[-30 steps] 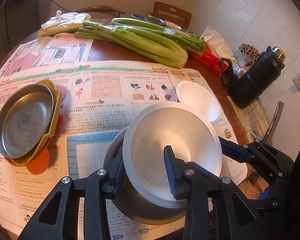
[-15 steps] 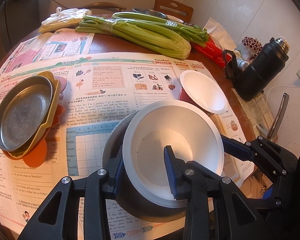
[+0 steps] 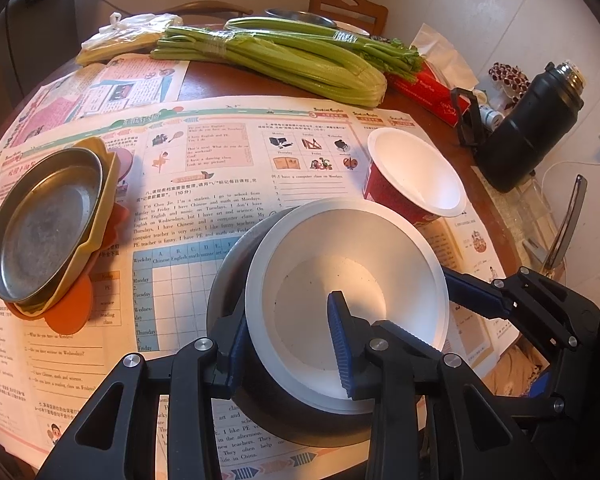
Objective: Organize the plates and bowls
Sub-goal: 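Carry the nested bowls with the left gripper toward the second paper bowl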
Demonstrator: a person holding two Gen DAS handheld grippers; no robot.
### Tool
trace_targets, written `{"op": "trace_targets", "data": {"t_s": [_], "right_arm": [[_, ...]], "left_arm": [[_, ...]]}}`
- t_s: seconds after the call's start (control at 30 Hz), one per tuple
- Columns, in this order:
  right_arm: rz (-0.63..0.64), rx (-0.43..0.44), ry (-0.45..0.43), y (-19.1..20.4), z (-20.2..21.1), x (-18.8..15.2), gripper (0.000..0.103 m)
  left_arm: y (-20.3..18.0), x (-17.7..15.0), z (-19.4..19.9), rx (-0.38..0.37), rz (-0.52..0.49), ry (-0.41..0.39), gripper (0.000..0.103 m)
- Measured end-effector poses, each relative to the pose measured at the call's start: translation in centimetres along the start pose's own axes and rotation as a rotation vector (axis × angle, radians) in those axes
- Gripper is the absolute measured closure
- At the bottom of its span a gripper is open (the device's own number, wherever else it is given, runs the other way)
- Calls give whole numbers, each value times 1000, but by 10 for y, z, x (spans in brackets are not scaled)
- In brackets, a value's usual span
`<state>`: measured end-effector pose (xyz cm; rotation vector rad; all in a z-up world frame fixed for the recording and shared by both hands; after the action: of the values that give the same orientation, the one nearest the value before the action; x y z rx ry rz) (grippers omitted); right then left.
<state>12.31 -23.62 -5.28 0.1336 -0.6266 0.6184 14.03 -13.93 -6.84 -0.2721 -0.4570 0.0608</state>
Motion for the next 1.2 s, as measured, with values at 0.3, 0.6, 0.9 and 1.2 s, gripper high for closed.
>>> {"op": "trace_targets", "data": {"t_s": [0.3, 0.6, 0.9, 1.2], "right_arm": [[4, 1, 25, 2, -8, -3, 57], [1, -3, 44, 2, -13, -7, 57], [-1, -1, 52, 0, -13, -8, 57], [-9, 3, 44, -3, -10, -7, 57]], "left_arm": [[2, 0, -4, 15, 0, 9, 67], [1, -1, -7, 16, -9, 15, 67], [0, 1, -7, 13, -12, 16, 64], [-2, 2, -3, 17, -27, 3, 62]]}}
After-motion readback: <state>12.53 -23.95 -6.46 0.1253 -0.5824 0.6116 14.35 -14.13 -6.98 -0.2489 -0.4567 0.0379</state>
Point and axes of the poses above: each gripper's, at about its wrist camera, not at the fingertips, and z roughly against the way its jaws point, y to its left, x to its top, the point moved 6 cm from there along -z, roughly the way its jaws point, and after that the axes turned 7 degrees about z, right-handed, at the moved point
